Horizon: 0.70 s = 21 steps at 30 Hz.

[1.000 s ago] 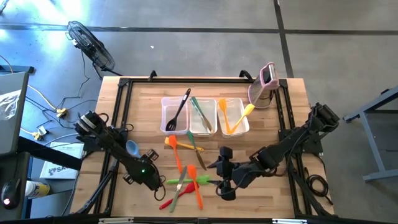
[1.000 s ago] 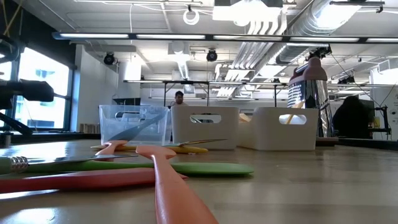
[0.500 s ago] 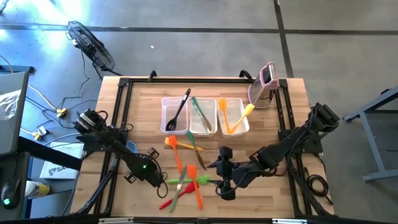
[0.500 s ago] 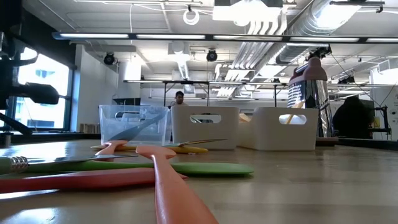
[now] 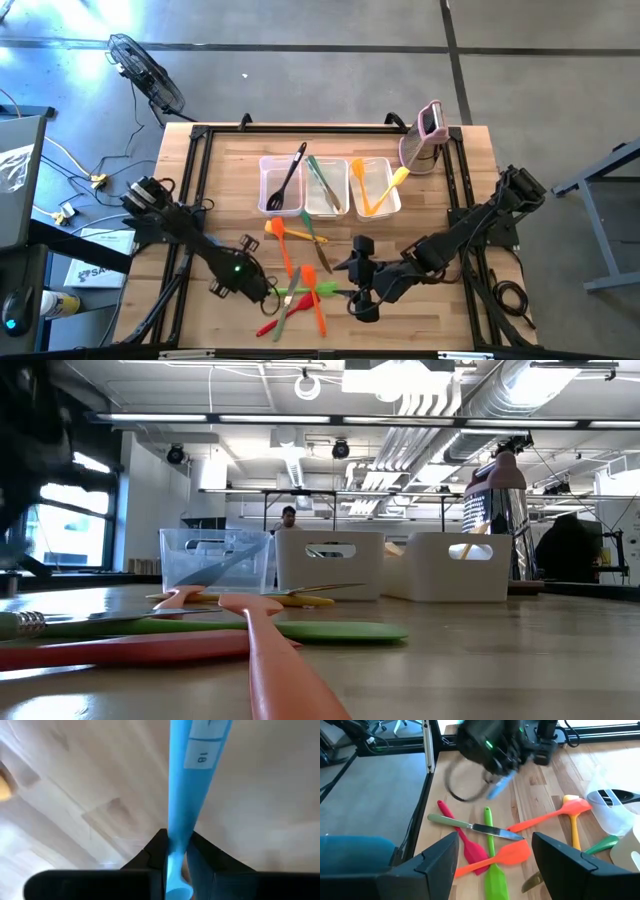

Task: Pick & Place Kitchen Items
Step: Put the blue serving spoon into the transparent bin

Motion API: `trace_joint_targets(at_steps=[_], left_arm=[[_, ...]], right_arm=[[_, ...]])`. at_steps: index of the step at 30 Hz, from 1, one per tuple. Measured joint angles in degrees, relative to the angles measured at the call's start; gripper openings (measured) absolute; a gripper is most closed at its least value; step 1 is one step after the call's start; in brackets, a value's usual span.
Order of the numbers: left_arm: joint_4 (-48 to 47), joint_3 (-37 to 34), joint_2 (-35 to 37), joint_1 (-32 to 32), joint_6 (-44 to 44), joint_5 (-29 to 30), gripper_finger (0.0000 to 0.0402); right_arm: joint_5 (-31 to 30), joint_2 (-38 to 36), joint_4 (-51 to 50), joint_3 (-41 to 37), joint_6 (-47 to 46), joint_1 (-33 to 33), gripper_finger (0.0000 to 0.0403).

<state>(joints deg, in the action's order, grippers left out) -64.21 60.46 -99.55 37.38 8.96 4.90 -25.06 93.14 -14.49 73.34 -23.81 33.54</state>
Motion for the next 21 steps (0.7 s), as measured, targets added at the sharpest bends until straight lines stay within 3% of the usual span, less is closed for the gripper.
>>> trace_joint_targets(at_steps=[8,12,21], left_arm=[[-15.1,12.0,2.8,0.1,7.2,1.8,0.0041],[-16.4,18.8,4.6,0.1,10.1,5.4,0.0041],[-18.7,37.7,5.7,0.1,14.7,24.5,0.0041]], right_arm=[[0.1,0.0,-0.2,0.0,0.0,0.2,0.0243],[0.1,0.0,-0.2,0.0,-0.1,0.2,0.0243],[6.1,0.0,8.1,0.0,0.3,2.5,0.0243]])
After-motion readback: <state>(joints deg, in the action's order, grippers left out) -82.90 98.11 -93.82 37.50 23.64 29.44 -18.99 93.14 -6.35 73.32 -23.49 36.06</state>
